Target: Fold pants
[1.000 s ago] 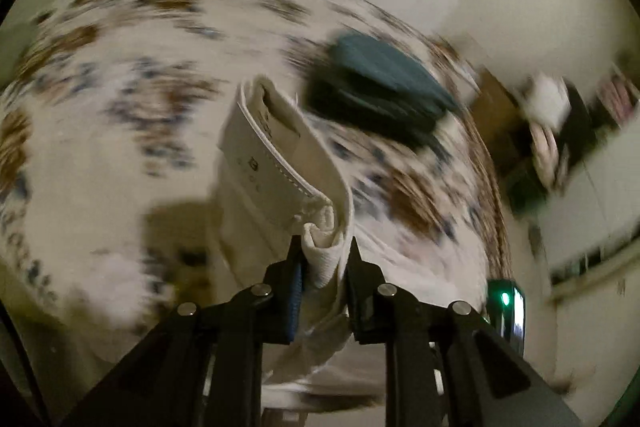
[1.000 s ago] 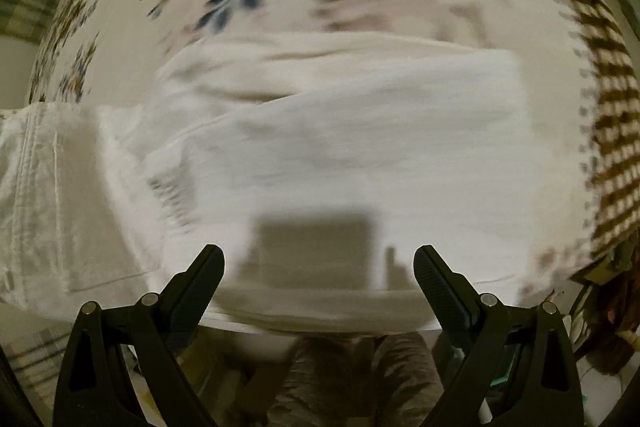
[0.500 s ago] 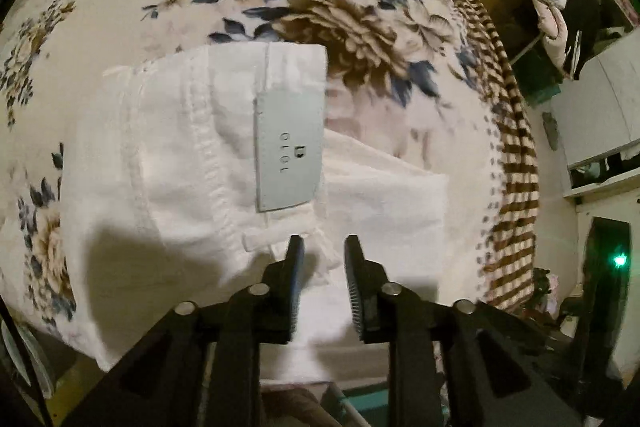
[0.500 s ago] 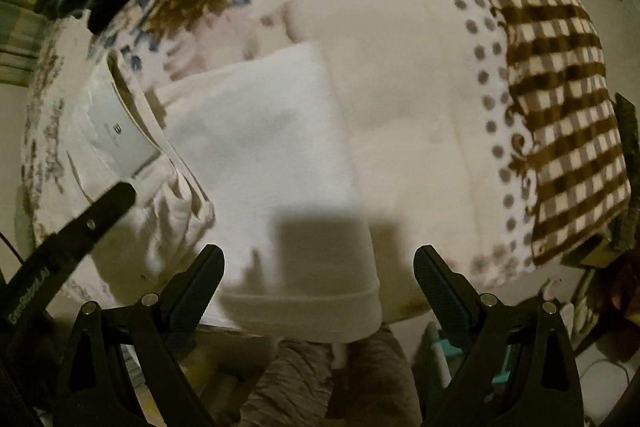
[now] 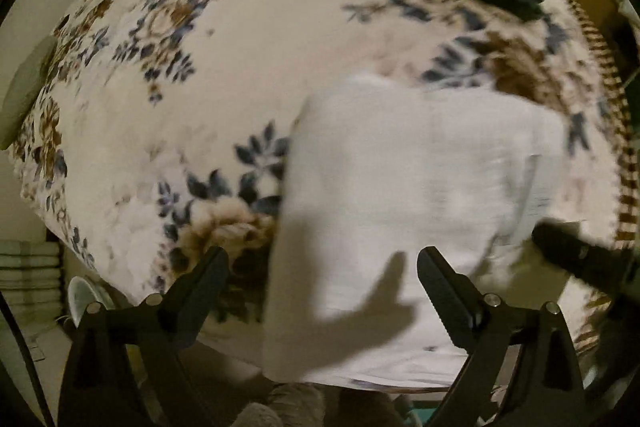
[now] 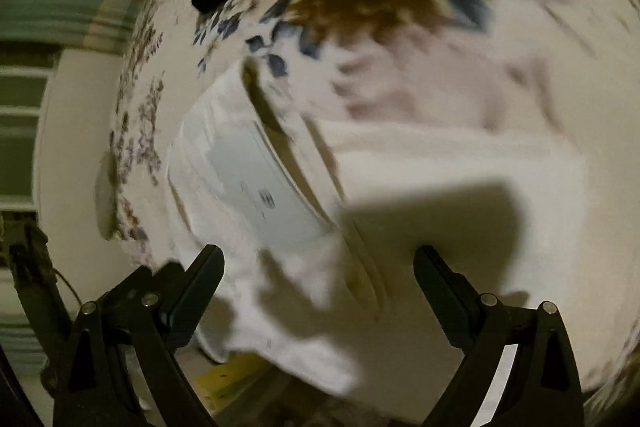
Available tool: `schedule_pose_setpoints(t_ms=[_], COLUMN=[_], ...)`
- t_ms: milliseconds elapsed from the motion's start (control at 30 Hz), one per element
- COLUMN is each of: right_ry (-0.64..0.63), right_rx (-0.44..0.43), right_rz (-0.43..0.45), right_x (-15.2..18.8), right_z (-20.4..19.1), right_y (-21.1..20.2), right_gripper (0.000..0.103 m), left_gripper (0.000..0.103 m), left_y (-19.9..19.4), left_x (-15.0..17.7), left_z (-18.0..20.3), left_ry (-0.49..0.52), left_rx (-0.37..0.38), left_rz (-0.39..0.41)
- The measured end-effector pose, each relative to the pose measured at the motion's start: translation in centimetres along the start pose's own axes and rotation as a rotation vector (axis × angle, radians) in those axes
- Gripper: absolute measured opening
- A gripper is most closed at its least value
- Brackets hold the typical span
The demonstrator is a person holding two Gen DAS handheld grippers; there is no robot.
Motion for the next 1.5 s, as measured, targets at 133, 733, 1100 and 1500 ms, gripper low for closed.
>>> schedule_pose_setpoints(t_ms=[133, 733, 1100, 1500], right_ry=[-0.054, 0.028, 0.194, 0.417], right_rx=[0.056, 0.282, 0.515, 0.029], right_rz=[-0.032, 0.212, 0.213, 0.188], right_x=[-1.6, 8.2, 9.2, 5.9], right_z=[-2.0, 0.3, 11.4, 18.3], right_y=[3.2, -10.2, -13.3, -14.3], right_gripper=[0.099, 0.013, 0.017, 0.09], left_gripper=[0.096, 0.096, 0.096, 0.098], left_y=[0.8, -3.8, -0.6, 4.7], left_x=[0.0, 0.3, -0.3, -2.1], left_z=[-0.8, -2.4, 3.4, 7.3], left_ry=[-0.007, -0.037, 0.036, 0.15], left_rx=[-0.017, 0.07, 0.136, 0.098], left_rz=[-0.003, 0.056, 0.002, -0.068])
Point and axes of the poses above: each gripper's, at about its wrist camera, not at the fingertips, and y roughly the way its jaws point, z to its right, x to its underside, the point moved 2 cm from there along y, roughly the way its jaws point, and after that the axes turned 4 degrees about -z, right-handed, at the moved point
